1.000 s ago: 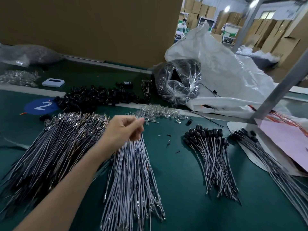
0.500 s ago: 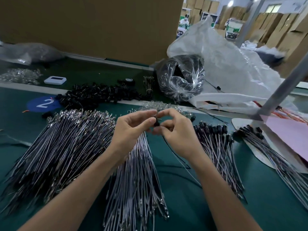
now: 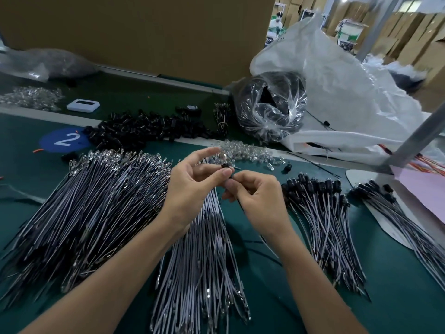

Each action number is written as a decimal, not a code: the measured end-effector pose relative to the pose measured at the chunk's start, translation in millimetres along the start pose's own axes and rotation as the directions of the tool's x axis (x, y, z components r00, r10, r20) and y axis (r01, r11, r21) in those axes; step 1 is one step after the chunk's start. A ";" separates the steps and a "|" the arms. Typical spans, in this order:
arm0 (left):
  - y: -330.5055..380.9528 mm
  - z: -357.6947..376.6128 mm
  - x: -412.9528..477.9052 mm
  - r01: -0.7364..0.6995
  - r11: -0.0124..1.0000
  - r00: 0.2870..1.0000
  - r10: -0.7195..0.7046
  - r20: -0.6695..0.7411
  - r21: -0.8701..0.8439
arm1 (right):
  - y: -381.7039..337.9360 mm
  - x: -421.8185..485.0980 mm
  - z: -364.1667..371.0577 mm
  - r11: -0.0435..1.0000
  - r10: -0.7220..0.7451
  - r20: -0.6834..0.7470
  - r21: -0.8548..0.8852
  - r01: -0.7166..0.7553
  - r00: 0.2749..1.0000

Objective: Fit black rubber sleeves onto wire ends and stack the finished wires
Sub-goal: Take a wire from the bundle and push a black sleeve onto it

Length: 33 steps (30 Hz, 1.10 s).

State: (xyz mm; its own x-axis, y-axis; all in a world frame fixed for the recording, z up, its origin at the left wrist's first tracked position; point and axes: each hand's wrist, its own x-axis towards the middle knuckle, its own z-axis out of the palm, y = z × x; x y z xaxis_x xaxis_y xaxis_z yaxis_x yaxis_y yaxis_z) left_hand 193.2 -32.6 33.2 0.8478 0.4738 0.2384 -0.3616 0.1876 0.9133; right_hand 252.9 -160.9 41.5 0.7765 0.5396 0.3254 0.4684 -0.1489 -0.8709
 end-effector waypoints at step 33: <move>8.0 -9.3 4.3 0.114 0.982 0.993 -0.106 0.057 -0.149 | 1.4 -4.8 -0.6 0.977 0.005 0.022 0.215 -0.009 1.000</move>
State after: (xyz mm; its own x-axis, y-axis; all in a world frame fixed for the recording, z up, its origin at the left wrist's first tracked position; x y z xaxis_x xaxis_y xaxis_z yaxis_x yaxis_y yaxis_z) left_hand 190.4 -21.1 38.5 0.9020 0.4017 0.1581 -0.3164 0.3660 0.8752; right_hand 250.2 -164.2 38.9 0.7691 0.5571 0.3132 0.3598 0.0275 -0.9326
